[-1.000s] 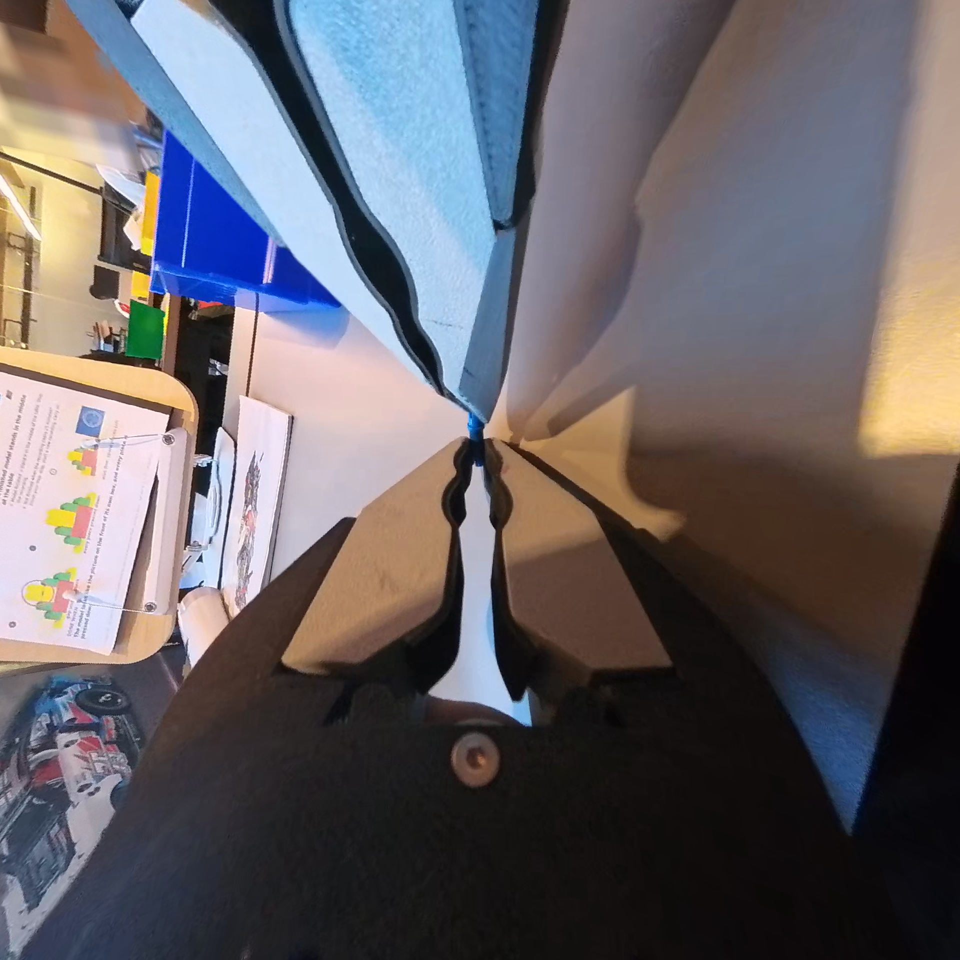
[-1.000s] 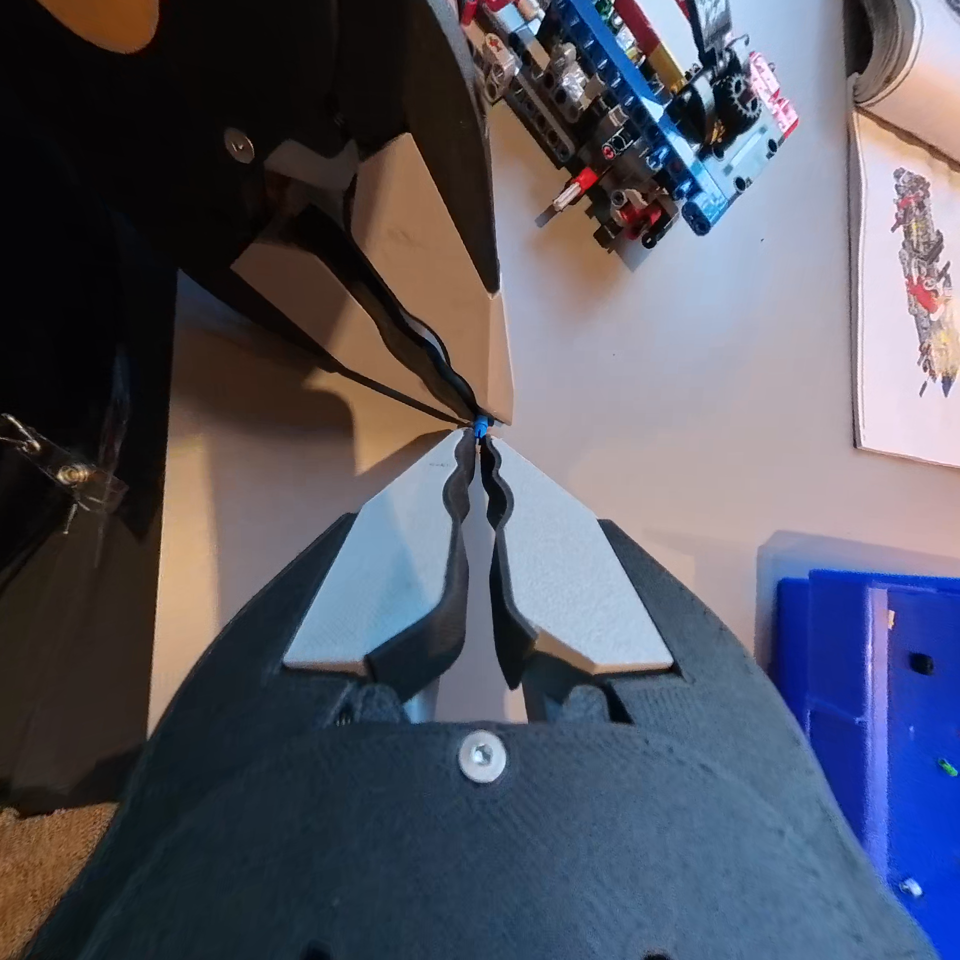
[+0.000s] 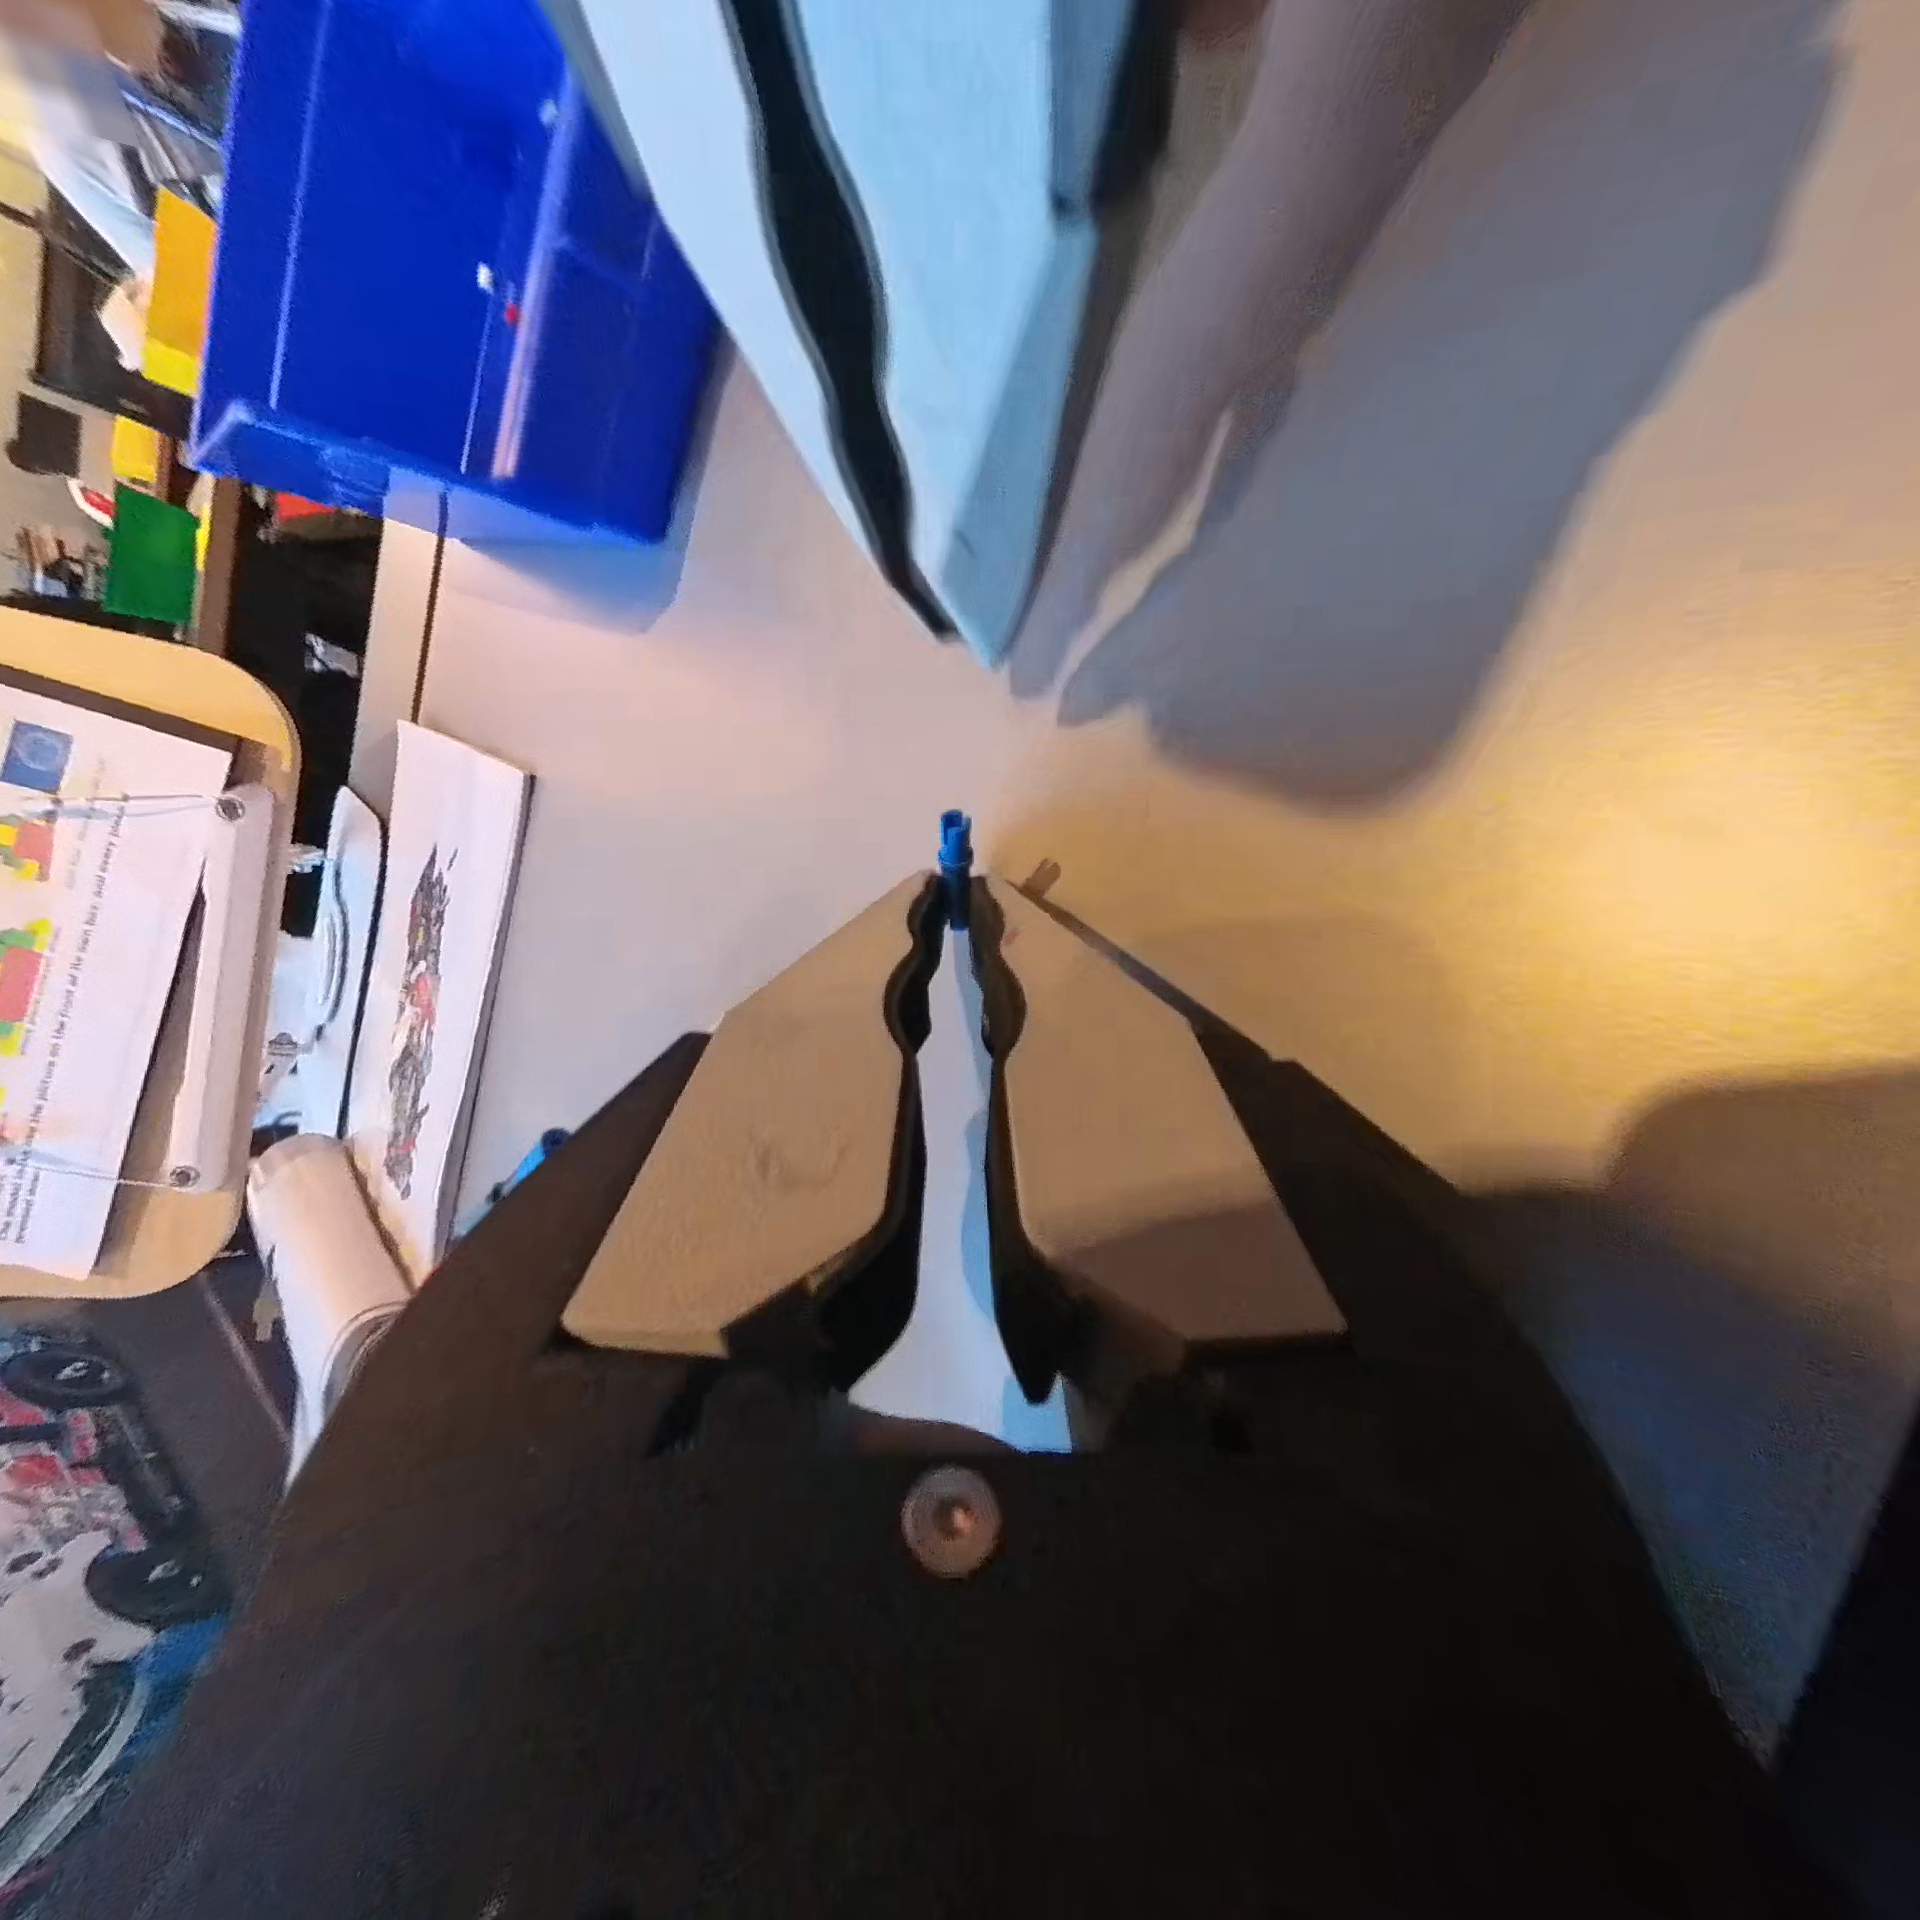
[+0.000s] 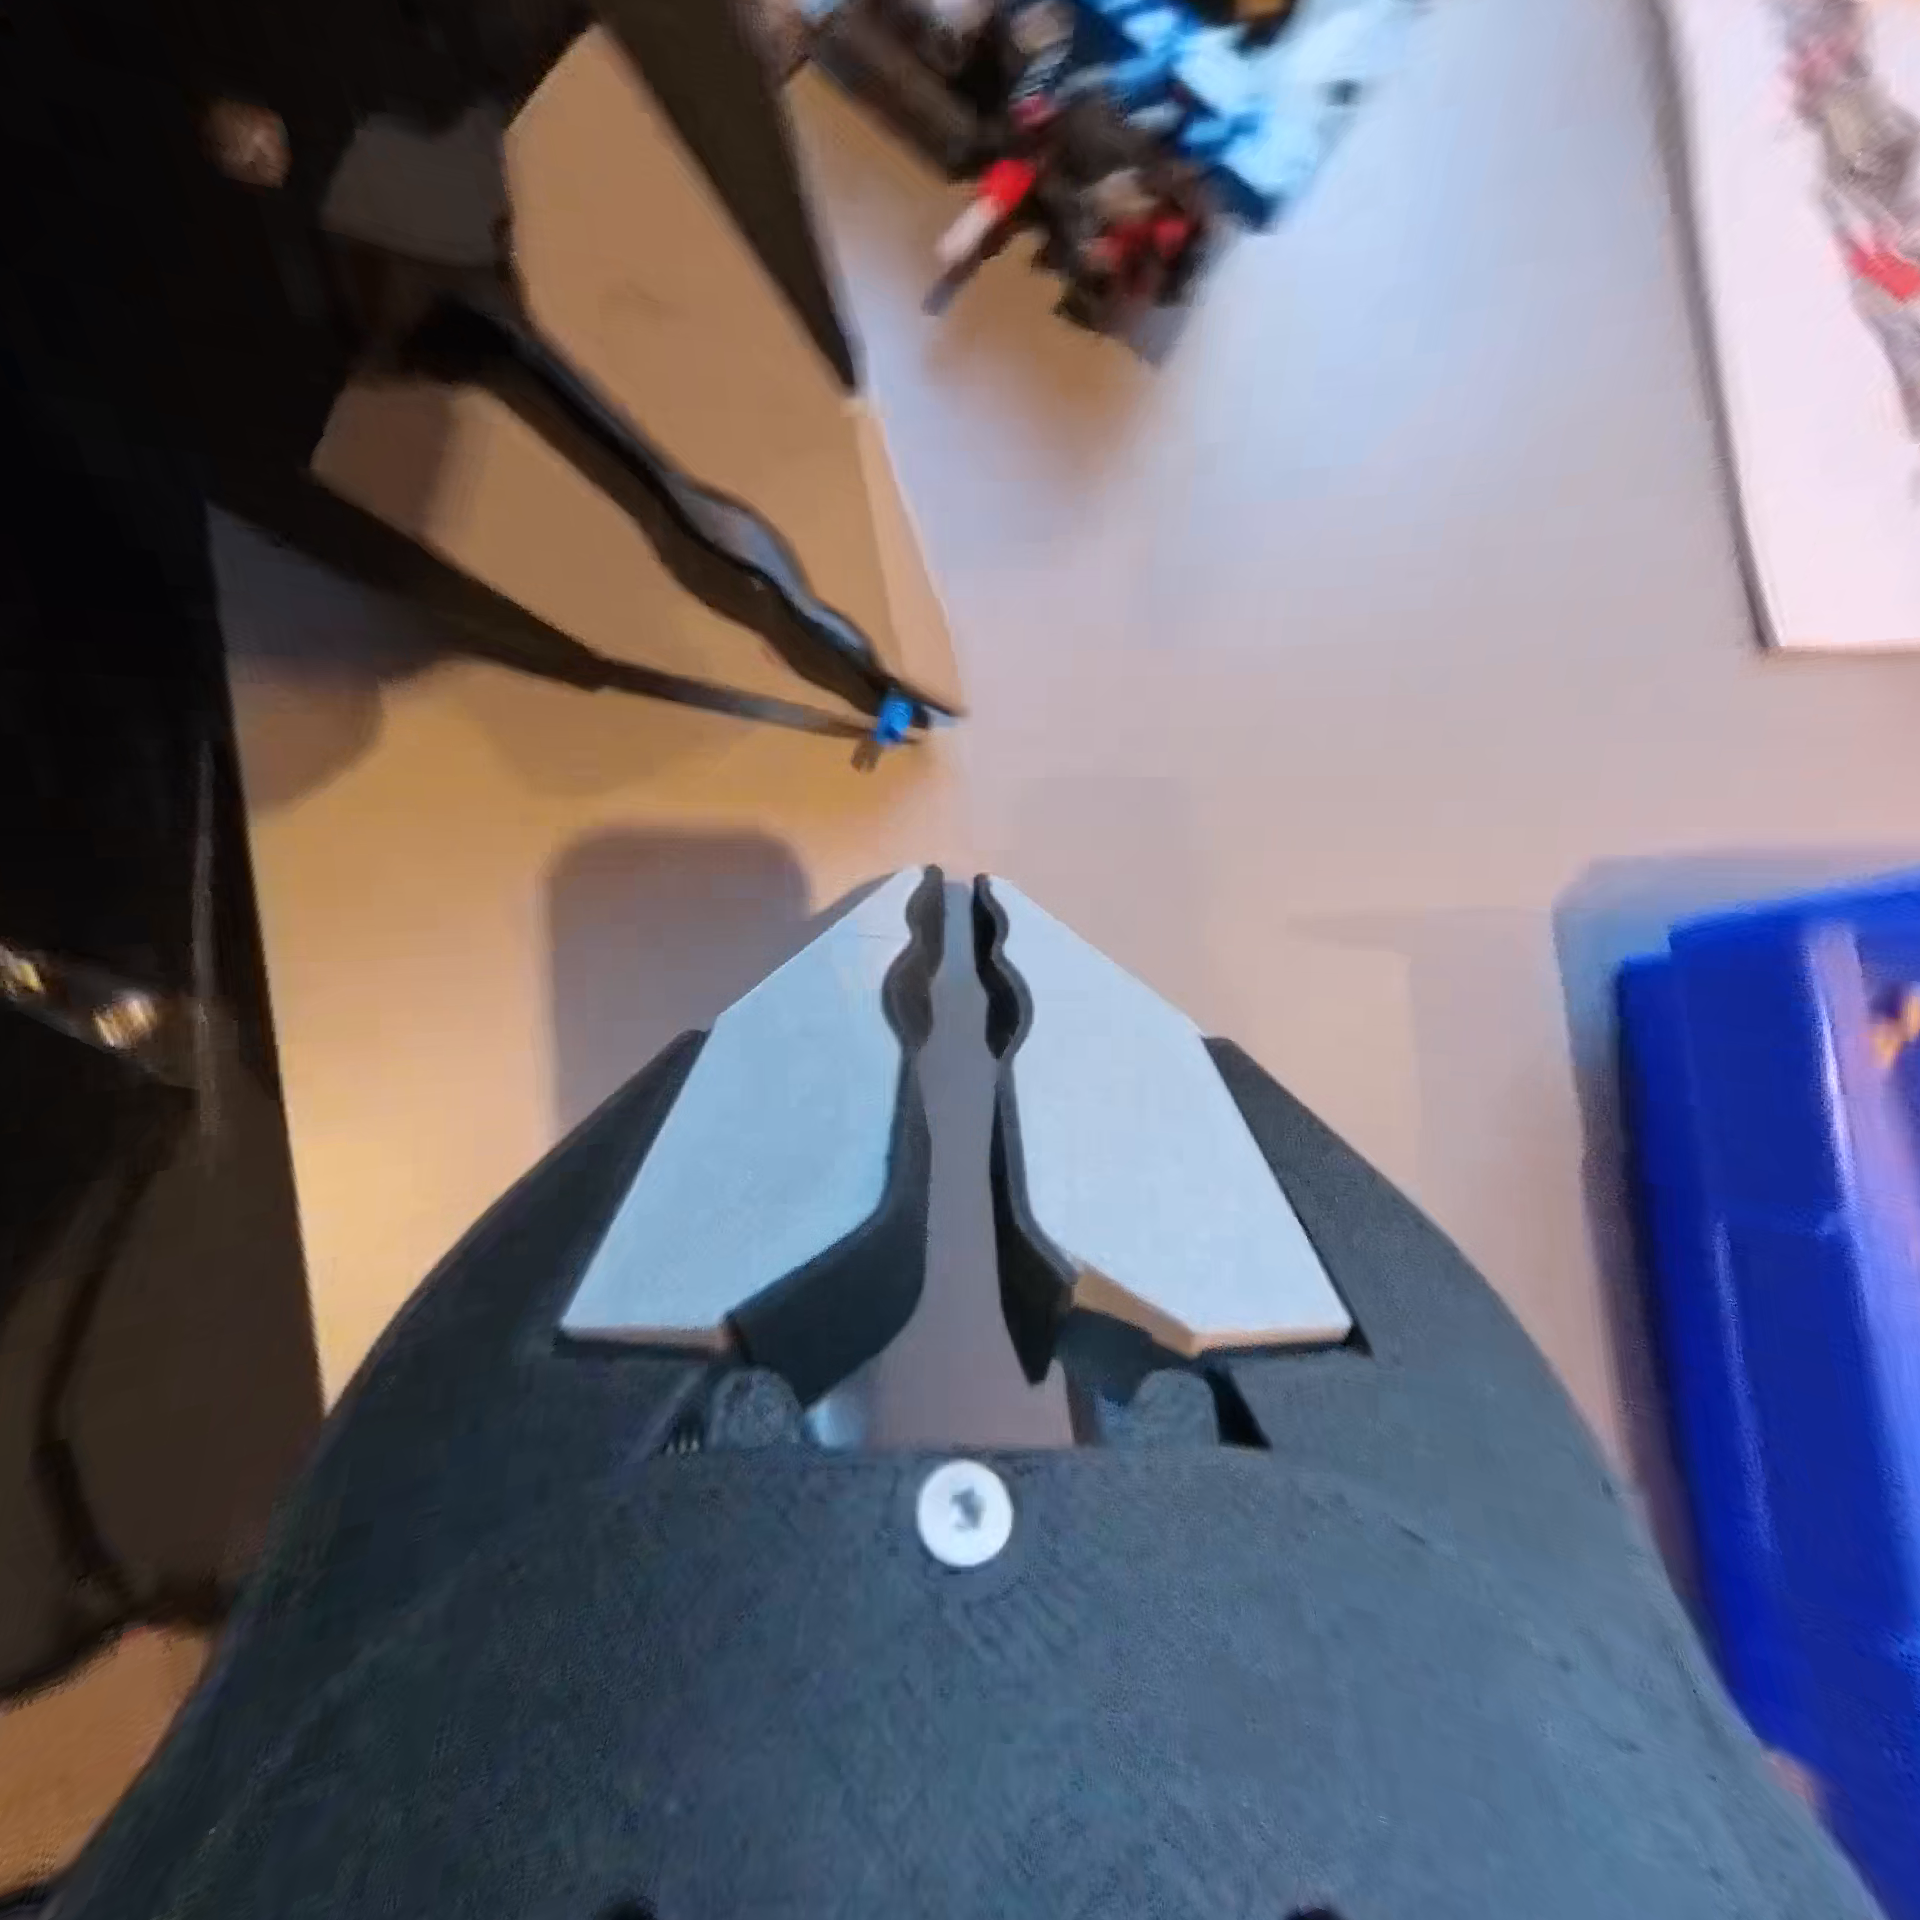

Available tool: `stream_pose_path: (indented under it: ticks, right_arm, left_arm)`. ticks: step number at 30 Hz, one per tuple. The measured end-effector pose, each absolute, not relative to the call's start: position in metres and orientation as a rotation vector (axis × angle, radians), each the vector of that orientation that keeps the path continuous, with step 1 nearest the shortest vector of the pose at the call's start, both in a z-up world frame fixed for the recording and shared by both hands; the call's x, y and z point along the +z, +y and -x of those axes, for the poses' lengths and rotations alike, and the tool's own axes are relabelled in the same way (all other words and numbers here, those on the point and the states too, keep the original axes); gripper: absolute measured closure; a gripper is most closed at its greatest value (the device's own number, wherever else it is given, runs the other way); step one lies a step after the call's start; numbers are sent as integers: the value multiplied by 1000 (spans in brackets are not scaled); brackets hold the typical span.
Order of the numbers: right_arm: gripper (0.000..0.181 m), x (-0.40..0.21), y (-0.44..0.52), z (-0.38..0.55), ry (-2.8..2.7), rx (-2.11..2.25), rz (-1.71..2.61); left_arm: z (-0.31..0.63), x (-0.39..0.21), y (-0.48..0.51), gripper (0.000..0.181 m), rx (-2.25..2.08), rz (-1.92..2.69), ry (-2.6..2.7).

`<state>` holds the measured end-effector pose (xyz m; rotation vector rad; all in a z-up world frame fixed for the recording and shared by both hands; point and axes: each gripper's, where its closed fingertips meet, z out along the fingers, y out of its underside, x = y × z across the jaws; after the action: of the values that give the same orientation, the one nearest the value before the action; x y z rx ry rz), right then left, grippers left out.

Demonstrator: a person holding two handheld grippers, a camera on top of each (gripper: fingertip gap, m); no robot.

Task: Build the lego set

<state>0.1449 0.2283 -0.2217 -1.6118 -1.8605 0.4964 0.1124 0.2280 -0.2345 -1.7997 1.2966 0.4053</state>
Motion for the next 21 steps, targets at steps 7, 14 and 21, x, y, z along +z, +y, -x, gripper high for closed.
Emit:
stream_pose_path:
  ticks: [7,14,21]
  right_arm:
    - [143,-164,265,-146,-908,1491,1986]
    - [121,-182,271,-145,-687,1527,2106]
    - [112,-185,280,-150,-666,1379,2058]
  left_arm:
    - [-103,-226,237,177,295,2021,1301]
    - [-110,-232,235,166,239,2072,1268]
    - [-122,-221,228,122,-40,2100,1111]
